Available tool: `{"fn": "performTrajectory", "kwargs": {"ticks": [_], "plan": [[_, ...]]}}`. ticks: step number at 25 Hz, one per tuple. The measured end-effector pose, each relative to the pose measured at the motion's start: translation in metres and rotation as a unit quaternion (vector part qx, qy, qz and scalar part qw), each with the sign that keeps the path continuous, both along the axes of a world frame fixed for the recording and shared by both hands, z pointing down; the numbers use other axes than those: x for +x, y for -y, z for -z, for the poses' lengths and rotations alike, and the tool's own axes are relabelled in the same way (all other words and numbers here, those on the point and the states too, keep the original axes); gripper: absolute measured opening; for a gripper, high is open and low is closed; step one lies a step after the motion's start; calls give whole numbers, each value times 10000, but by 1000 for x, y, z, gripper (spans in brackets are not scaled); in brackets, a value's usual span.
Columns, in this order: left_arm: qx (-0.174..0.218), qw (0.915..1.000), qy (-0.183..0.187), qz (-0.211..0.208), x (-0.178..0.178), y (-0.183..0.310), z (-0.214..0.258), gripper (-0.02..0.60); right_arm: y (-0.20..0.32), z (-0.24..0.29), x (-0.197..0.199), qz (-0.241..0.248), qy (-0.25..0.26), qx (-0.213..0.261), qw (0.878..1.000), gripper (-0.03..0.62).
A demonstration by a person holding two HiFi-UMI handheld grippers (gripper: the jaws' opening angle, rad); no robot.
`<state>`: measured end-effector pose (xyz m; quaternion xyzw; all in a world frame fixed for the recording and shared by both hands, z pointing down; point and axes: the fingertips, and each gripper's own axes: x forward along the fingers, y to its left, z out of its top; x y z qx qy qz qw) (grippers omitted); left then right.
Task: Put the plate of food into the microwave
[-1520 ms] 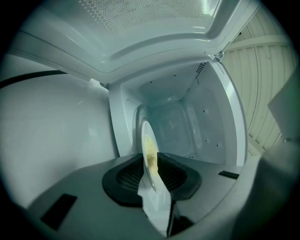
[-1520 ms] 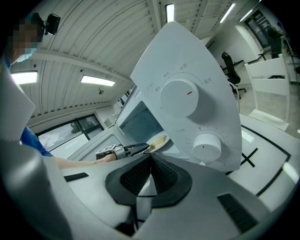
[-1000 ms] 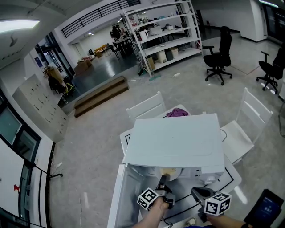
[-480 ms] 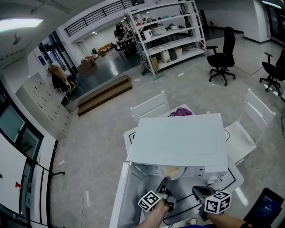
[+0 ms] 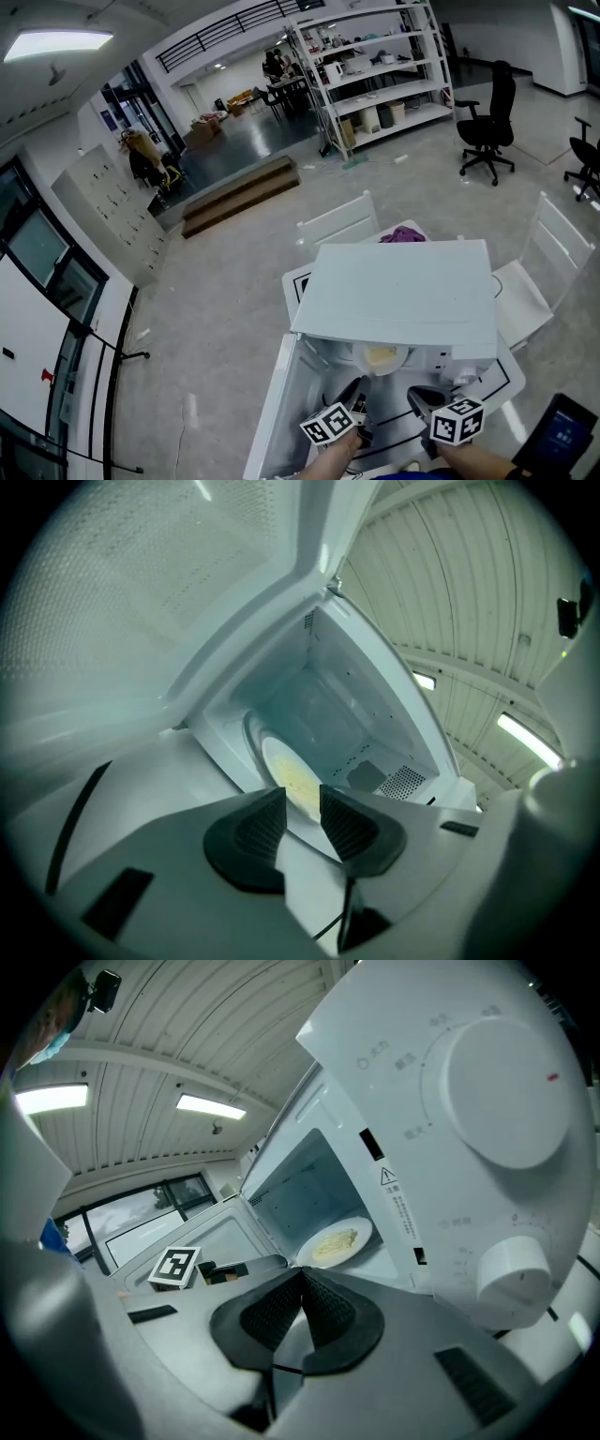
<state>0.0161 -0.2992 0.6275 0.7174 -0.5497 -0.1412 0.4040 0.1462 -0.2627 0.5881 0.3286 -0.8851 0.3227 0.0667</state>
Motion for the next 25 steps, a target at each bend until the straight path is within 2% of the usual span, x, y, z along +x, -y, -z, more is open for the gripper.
{"fn": "performTrajectory", "kwargs": {"ticks": [4,8,9,17,25], "plan": [[74,9990,369,-235,6,-2,4,108,5,-4,-9,61,-95,55,9999,2],[15,9973,667,-321,2,-1,-1,12,12,-14,-19,94,-237,72,9996,2],[4,9969,707,-337,2,-1,-2,6,14,-16,-20,107,-265,69,9996,2],[-57,9915,1125,-644,9,5,-7,6,21,-22,-26,141,-457,76,9988,2],[-141,9902,1105,-847,26,18,-13,6,25,-23,-20,75,-509,94,9986,2]]}}
